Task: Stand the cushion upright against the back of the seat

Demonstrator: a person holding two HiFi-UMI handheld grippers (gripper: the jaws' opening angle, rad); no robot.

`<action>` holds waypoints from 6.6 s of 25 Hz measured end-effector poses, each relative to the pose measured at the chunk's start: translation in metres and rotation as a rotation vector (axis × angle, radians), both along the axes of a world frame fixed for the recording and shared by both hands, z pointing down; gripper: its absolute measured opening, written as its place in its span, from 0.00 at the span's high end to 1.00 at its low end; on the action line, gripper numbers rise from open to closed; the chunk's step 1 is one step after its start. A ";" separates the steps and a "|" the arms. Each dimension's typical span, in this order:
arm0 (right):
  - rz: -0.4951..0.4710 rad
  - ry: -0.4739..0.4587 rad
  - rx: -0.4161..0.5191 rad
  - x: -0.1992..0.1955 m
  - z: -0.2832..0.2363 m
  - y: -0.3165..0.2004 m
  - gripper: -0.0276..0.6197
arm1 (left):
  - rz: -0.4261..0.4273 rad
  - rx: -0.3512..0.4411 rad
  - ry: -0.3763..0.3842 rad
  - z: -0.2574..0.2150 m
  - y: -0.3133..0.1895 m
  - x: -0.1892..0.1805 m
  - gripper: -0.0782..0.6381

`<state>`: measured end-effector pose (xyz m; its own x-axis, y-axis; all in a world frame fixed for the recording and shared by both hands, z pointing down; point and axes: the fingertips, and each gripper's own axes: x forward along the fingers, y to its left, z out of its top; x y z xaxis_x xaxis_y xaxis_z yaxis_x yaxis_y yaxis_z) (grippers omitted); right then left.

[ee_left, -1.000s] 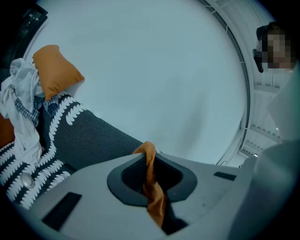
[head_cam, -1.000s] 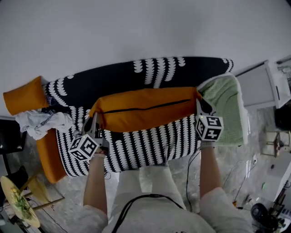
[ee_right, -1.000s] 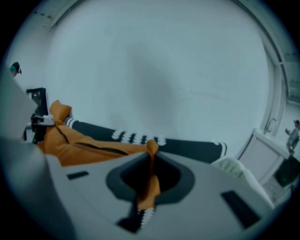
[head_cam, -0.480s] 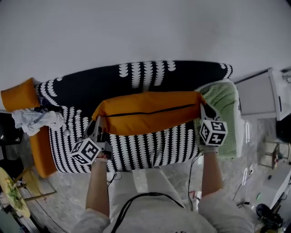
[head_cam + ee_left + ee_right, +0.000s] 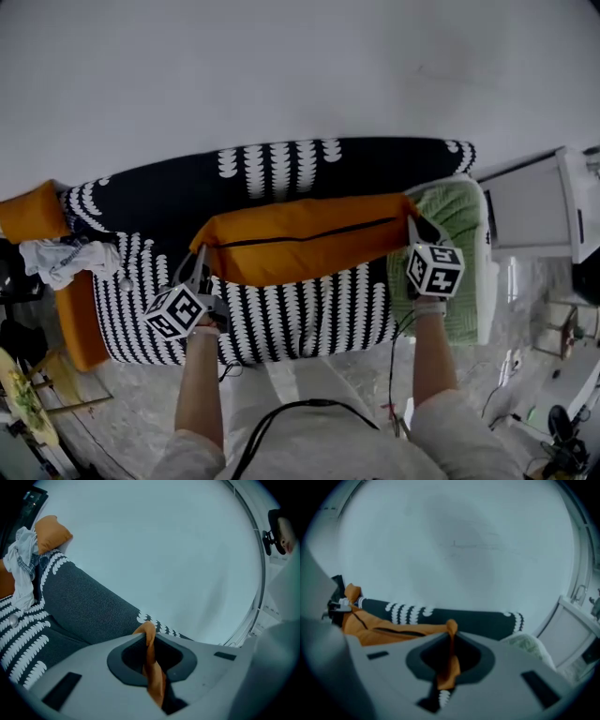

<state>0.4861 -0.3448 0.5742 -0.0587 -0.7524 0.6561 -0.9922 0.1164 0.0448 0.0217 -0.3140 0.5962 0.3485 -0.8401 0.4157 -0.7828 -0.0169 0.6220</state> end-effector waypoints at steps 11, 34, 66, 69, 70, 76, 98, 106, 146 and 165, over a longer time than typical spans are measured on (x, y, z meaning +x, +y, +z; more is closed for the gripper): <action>-0.078 0.021 0.000 -0.005 0.026 -0.060 0.89 | -0.025 0.015 -0.122 0.026 -0.050 -0.002 0.82; -0.025 -0.170 0.050 -0.009 0.050 -0.096 0.89 | 0.013 0.094 -0.255 0.055 -0.088 -0.008 0.82; 0.082 -0.335 0.197 0.004 0.029 -0.074 0.59 | -0.030 0.175 -0.284 0.032 -0.061 -0.018 0.63; 0.077 -0.334 0.198 0.002 0.027 -0.068 0.59 | -0.031 0.175 -0.275 0.032 -0.053 -0.019 0.63; 0.071 -0.329 0.196 0.000 0.027 -0.066 0.59 | -0.033 0.174 -0.271 0.032 -0.049 -0.020 0.63; 0.017 -0.264 0.195 -0.010 0.025 -0.047 0.59 | -0.017 0.175 -0.266 0.033 -0.028 -0.019 0.63; -0.180 -0.183 0.167 -0.066 0.022 0.022 0.93 | 0.125 0.184 -0.189 0.031 0.038 -0.005 0.86; -0.188 -0.207 0.193 -0.084 -0.004 0.051 0.93 | 0.199 0.182 -0.184 0.017 0.063 0.011 0.86; -0.251 -0.321 0.246 -0.204 -0.135 0.295 0.93 | 0.434 0.327 -0.060 -0.125 0.252 0.021 0.86; -0.392 -0.378 0.199 -0.236 -0.143 0.298 0.93 | 0.385 0.386 0.007 -0.160 0.252 0.031 0.86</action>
